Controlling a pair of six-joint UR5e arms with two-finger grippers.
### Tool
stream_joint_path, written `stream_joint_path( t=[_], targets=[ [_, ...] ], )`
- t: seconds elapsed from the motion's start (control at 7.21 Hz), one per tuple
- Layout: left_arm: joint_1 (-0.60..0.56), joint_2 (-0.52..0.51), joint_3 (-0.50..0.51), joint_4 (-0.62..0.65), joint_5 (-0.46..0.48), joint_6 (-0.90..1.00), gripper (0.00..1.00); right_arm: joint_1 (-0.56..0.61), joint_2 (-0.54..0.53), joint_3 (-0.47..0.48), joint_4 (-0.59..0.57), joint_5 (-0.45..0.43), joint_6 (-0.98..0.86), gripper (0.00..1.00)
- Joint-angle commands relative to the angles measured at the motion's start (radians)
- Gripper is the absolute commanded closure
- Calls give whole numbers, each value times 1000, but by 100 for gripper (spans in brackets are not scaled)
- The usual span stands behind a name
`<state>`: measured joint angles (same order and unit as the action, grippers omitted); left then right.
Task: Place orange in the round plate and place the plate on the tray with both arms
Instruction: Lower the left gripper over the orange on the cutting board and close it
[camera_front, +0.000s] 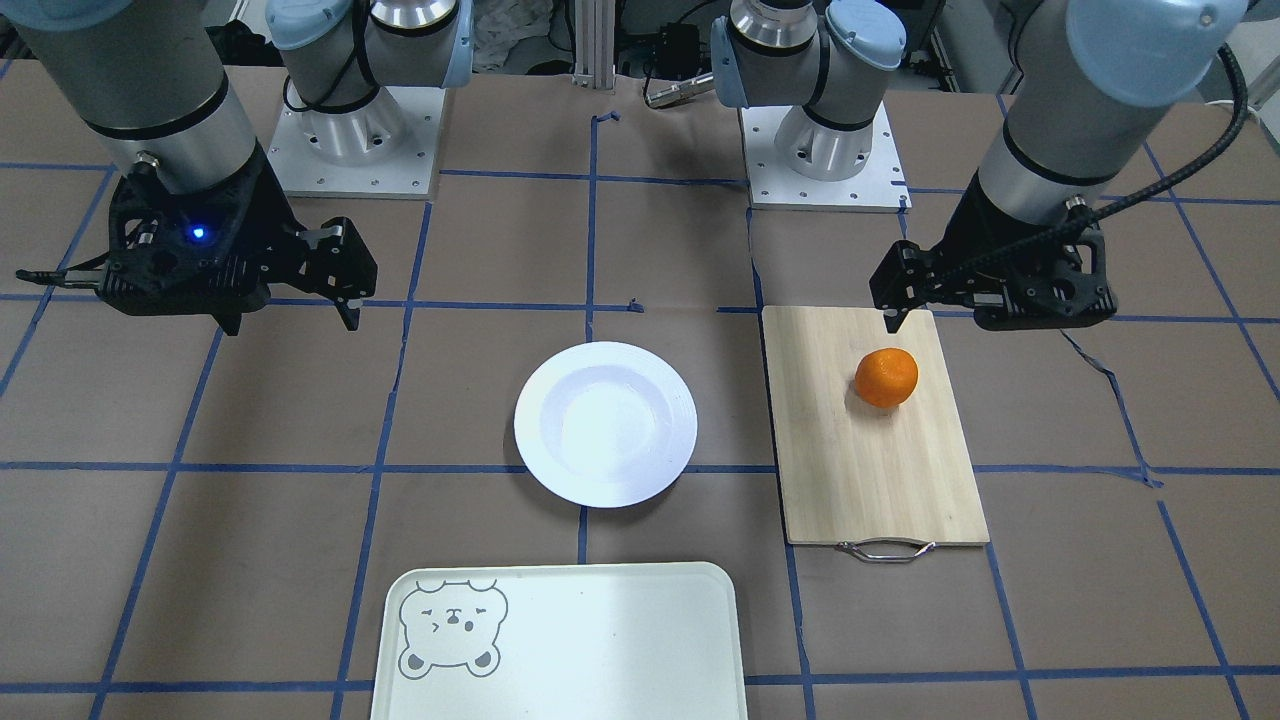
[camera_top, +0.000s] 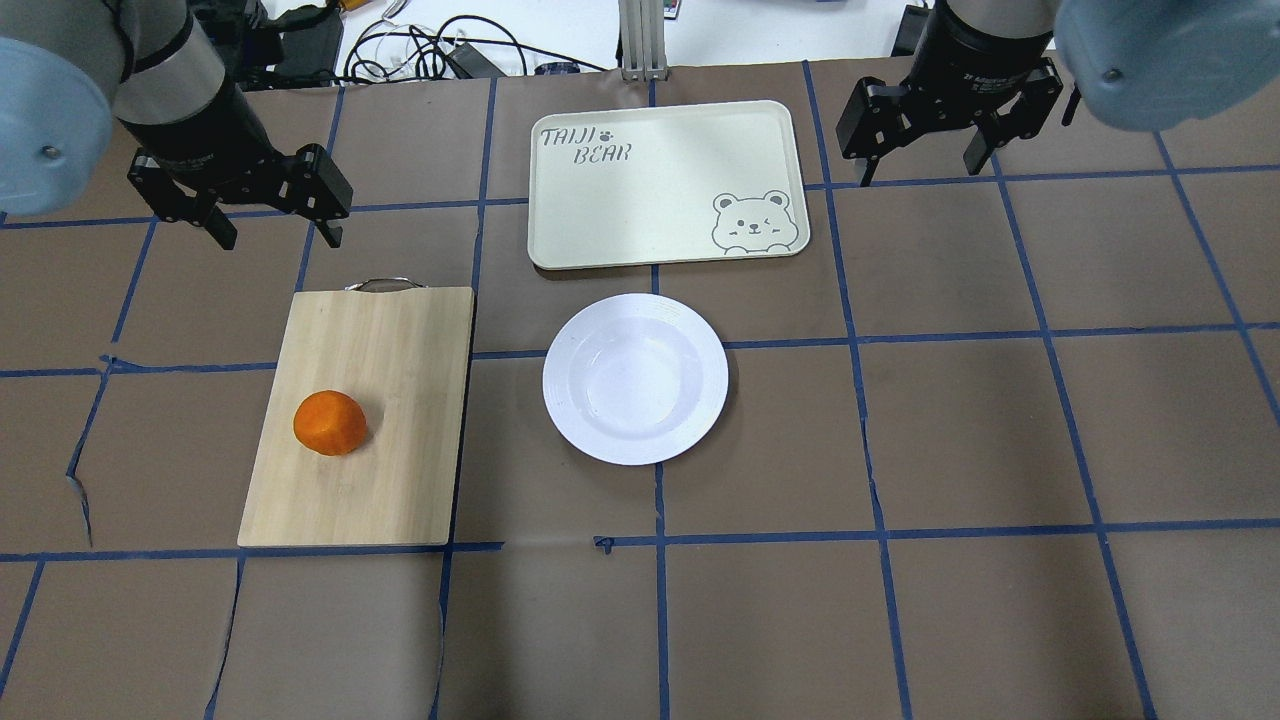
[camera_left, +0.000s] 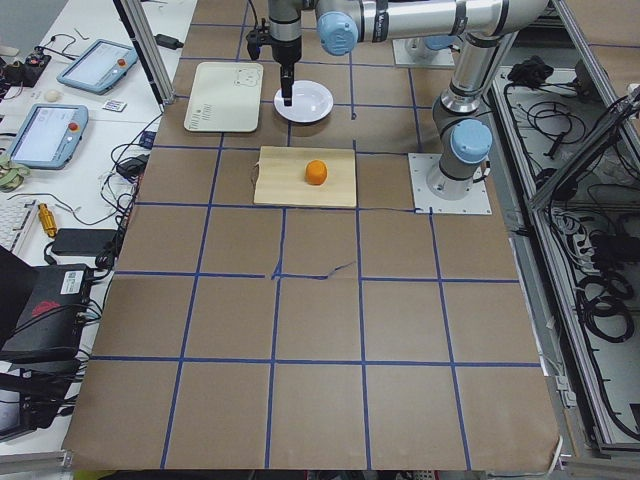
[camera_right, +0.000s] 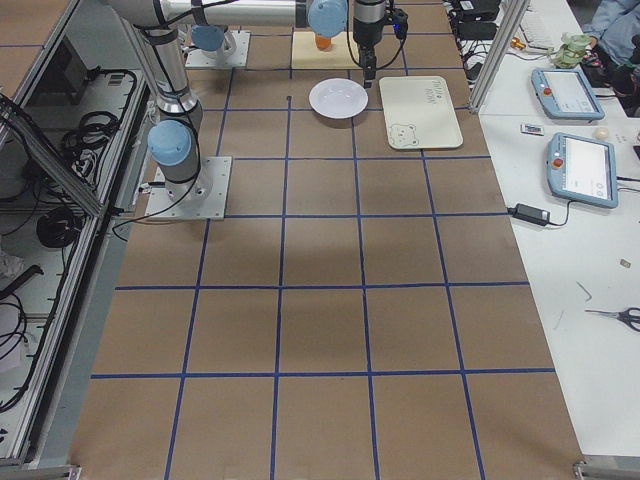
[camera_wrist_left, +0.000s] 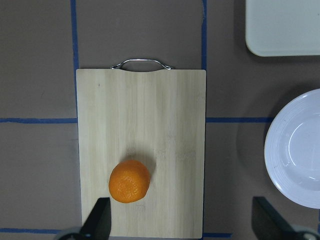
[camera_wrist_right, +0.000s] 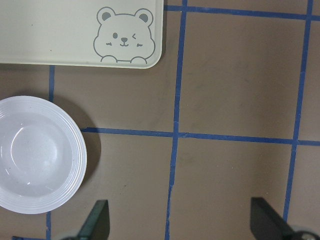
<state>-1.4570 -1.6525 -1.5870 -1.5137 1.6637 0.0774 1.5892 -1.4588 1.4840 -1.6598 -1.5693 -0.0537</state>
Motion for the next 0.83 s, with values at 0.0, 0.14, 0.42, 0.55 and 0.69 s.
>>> stream_joint_path(
  t=[0.0,0.14,0.42,0.55,0.69],
  targets=[
    [39,-26,-59,7,11,-17,0,0,0,1,0,0,0,0],
    [76,-39,-80,7,16,-11,0,0,0,1,0,0,0,0],
    [99,-105,-108,7,16,-17,0,-2,0,1,0,0,0,0],
    [102,-121,-108,29,5,-31,0,-2,0,1,0,0,-2,0],
    [107,-134,-114,41,-56,-127,0,-2,0,1,0,0,0,0]
  ],
)
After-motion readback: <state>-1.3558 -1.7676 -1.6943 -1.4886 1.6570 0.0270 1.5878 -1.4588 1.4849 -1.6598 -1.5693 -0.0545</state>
